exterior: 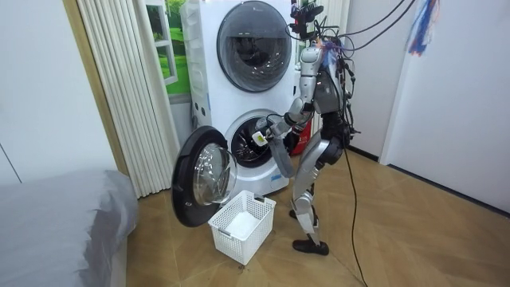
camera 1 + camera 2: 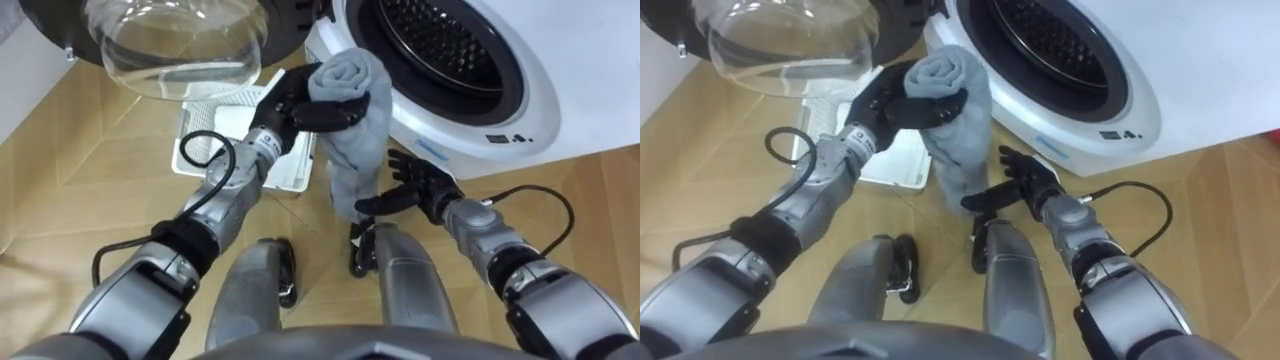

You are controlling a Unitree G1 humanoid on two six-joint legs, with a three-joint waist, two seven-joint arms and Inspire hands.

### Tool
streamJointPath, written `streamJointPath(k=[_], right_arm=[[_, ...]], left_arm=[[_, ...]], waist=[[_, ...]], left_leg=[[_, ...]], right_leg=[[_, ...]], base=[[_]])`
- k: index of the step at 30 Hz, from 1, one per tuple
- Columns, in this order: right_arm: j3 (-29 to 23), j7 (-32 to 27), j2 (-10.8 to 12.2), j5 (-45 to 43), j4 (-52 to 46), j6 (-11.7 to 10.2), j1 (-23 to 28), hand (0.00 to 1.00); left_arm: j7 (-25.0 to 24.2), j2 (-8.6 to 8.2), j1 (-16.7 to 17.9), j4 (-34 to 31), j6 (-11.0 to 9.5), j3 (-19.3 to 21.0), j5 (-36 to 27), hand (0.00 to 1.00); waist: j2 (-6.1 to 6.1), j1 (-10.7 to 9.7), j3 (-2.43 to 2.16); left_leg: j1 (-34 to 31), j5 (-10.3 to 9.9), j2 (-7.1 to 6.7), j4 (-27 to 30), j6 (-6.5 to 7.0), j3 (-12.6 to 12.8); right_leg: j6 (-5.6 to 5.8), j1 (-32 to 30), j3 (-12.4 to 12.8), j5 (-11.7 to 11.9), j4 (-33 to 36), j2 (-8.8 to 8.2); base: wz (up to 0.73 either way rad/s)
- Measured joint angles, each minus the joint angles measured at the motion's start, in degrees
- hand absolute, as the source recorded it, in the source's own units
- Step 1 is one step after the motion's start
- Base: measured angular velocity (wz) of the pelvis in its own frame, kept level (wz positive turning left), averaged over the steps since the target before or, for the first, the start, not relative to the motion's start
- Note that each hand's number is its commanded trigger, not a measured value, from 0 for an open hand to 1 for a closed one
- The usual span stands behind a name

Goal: Put towel into washing machine

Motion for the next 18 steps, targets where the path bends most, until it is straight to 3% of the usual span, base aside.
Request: streamJointPath(k=[7,9,10,11,18], right_arm=[[-1.4,0.2,0.1,-0.2,-0.1,0.0,0.0,0.00],[-1.6,0.5,0.1,-0.2,-0.1,0.0,0.1,0.00],[-1.7,0.5,0.2,-0.2,-0.2,0.0,0.3,0.85],[-1.8,0.5,0.3,-0.3,-0.2,0.0,0.4,1.00],[-2.0,0.5,1.3,-1.8,-0.2,1.3,1.3,1.00]], left_arm=[[-7.3,0.17,0.0,0.0,2.5,-0.2,-6.6,1.00],[-9.1,0.17,0.0,0.0,3.9,-0.2,-9.3,1.00],[-9.9,0.20,0.0,0.0,4.6,0.0,-10.9,1.00],[-10.3,0.25,0.0,0.0,5.1,0.3,-11.5,1.00],[-13.1,0.43,0.2,-0.5,7.6,1.5,-15.5,1.00]], waist=[[0.18,0.0,-0.13],[0.64,0.0,-0.69],[0.79,0.0,-0.82],[0.82,0.0,-0.84],[1.07,0.3,-1.03]], left_leg=[[0.0,0.1,-0.02,-0.6,-0.12,-0.1],[0.1,0.2,-0.07,-1.1,-0.11,-0.1],[0.4,0.3,-0.09,-1.3,-0.10,-0.1],[0.6,0.3,-0.08,-1.4,-0.10,-0.1],[2.8,0.5,-0.15,-2.6,-0.19,-0.3]], right_leg=[[-0.11,0.2,-0.1,0.3,-0.9,0.36],[-0.09,0.3,-0.2,0.3,-0.9,0.34],[-0.08,0.5,-0.2,0.3,-1.0,0.35],[-0.08,0.7,-0.2,0.3,-1.1,0.36],[0.08,3.0,-0.4,0.5,-2.9,0.55]], base=[[0.00],[0.00],[0.00],[0.00],[0.00]])
